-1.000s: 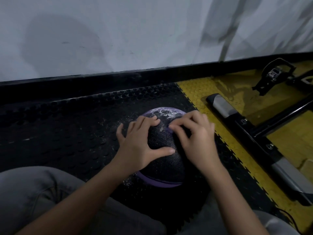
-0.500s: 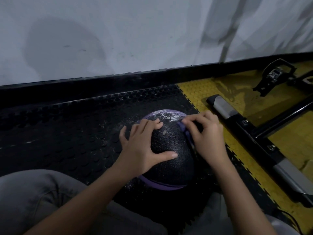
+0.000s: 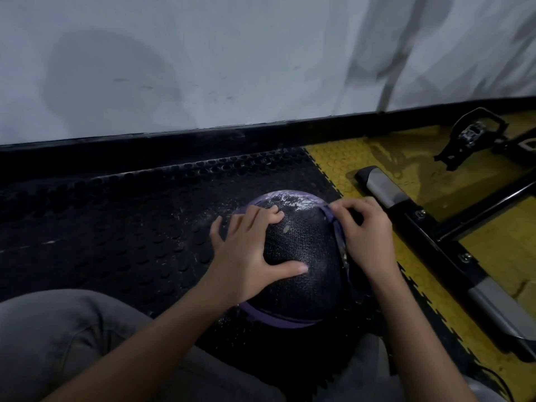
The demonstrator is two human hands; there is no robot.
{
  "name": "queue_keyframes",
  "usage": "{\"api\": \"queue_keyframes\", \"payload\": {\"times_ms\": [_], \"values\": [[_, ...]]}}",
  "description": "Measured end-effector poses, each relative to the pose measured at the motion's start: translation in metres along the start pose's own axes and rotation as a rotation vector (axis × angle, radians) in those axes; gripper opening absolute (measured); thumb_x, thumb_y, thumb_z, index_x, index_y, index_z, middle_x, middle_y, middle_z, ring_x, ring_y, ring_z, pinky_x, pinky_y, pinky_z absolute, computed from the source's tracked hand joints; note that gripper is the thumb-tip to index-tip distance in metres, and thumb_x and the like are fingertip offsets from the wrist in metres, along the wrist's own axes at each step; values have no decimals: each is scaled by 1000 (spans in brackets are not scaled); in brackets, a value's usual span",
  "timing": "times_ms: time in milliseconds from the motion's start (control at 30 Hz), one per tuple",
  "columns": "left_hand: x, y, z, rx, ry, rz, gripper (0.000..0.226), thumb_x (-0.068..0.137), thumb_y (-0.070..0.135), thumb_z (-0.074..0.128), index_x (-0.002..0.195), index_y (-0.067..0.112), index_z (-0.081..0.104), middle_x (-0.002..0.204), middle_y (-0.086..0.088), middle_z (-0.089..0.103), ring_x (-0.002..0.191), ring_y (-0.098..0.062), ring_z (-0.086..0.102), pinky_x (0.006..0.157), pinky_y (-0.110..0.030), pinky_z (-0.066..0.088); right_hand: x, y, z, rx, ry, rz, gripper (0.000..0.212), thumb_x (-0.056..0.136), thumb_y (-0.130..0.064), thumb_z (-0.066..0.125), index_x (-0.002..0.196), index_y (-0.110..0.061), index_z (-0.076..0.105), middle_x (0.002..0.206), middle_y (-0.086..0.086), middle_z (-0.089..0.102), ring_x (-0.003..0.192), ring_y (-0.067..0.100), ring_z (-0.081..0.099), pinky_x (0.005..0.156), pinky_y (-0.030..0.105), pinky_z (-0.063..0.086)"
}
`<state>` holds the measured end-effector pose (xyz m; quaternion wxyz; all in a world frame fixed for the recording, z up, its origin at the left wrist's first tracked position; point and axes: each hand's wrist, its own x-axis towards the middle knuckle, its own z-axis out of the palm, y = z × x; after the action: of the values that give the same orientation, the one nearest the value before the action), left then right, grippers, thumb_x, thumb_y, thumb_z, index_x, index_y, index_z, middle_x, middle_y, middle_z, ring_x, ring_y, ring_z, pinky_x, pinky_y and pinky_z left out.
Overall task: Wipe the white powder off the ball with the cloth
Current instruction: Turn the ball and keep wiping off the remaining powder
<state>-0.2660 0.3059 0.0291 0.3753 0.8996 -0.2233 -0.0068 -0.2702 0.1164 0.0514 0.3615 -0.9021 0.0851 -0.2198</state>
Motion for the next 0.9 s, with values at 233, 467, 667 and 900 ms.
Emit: {"api": "queue_keyframes", "payload": {"times_ms": [233,467,667,900], "values": [[-2,0,5,35,38,-11,79,58,76,58,124,39,35,115,34,22,106,15,14,108,-36,-6,-32,-25,15,-166,-2,-281,16,86,-34,58,84,-22,69,83,-5,53,84,14,48,74,32,32],[0,-4,-1,6,3,62,76,62,82,36,127,41,34,122,35,20,115,13,16,110,-40,-3,-4,-2,0,75,-12,-15,15,87,-23,64,79,-35,61,84,-13,52,92,19,55,85,34,42],[0,-20,-10,33,-120,6,81,53,86,37,125,52,17,117,26,12,114,4,18,105,-34,1,-8,1,-3,124,-16,68,16,88,-28,61,77,-40,59,89,-8,56,98,20,54,93,47,41],[-1,-11,-4,57,-158,-27,93,59,87,42,138,45,18,131,23,12,129,-6,17,111,-45,-2,-10,14,-31,20,-276,113,22,90,-23,56,96,-44,54,98,-7,42,111,17,39,97,28,26]]}}
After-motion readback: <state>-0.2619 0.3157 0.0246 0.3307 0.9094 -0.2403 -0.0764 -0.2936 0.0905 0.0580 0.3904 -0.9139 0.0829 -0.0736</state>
